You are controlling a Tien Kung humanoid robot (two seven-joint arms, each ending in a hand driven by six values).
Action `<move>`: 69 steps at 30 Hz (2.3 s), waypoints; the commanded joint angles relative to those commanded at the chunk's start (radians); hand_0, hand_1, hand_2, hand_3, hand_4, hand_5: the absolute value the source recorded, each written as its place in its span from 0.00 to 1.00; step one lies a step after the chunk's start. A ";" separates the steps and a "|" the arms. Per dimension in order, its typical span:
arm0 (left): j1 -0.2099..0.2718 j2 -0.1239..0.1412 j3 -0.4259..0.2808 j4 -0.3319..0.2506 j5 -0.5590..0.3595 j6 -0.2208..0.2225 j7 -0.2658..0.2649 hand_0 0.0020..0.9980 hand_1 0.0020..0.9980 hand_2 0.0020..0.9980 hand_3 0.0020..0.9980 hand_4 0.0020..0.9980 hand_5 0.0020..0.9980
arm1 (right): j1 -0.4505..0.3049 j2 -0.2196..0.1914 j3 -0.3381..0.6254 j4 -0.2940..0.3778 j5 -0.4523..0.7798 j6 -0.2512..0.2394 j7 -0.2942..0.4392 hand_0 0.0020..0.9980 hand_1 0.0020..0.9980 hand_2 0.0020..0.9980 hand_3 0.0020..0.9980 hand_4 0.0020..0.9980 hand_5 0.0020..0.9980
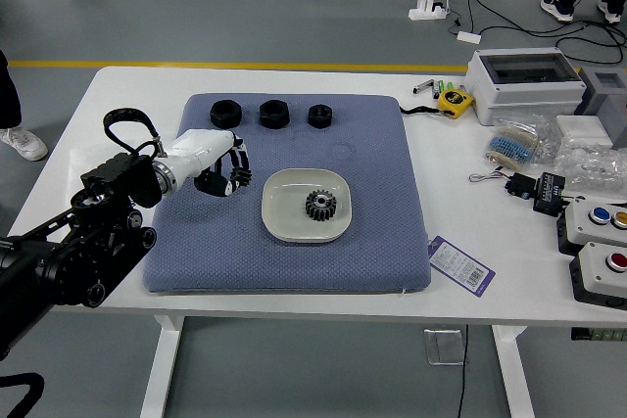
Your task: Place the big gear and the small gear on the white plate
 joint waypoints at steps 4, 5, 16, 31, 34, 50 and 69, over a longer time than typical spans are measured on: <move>-0.001 0.000 0.001 -0.044 -0.002 0.001 0.004 0.26 0.37 0.42 0.52 0.55 0.00 | 0.000 -0.001 0.000 0.000 0.001 0.000 0.000 0.68 0.66 0.74 0.59 0.80 0.72; -0.001 0.000 0.000 -0.056 -0.006 0.001 0.006 0.26 0.37 0.42 0.52 0.55 0.00 | 0.000 -0.001 -0.001 0.000 0.002 0.000 0.001 0.68 0.66 0.74 0.59 0.80 0.72; 0.004 -0.013 0.046 -0.185 -0.042 0.012 0.012 0.26 0.37 0.43 0.53 0.56 0.00 | 0.000 -0.001 0.001 0.000 -0.004 0.001 -0.002 0.68 0.66 0.74 0.59 0.80 0.72; -0.017 -0.045 0.163 -0.079 -0.037 0.014 0.016 0.28 0.39 0.45 0.56 0.59 0.00 | -0.001 -0.002 -0.001 0.001 0.002 -0.001 0.001 0.68 0.66 0.74 0.59 0.80 0.72; -0.014 -0.041 0.164 -0.077 -0.043 0.008 0.019 0.28 0.39 0.45 0.56 0.59 0.00 | -0.004 -0.002 0.000 0.001 0.000 -0.001 0.000 0.68 0.66 0.74 0.59 0.80 0.72; 0.000 -0.043 0.143 -0.083 -0.121 0.000 0.014 0.36 0.49 0.58 0.68 1.00 0.41 | -0.012 -0.001 0.006 0.001 -0.009 -0.002 -0.002 0.69 0.66 0.74 0.59 0.80 0.71; 0.027 -0.054 -0.035 -0.116 -0.139 0.172 -0.028 0.35 0.47 0.55 0.60 0.86 0.28 | -0.006 -0.001 -0.003 0.000 0.005 0.000 0.001 0.69 0.66 0.74 0.59 0.80 0.71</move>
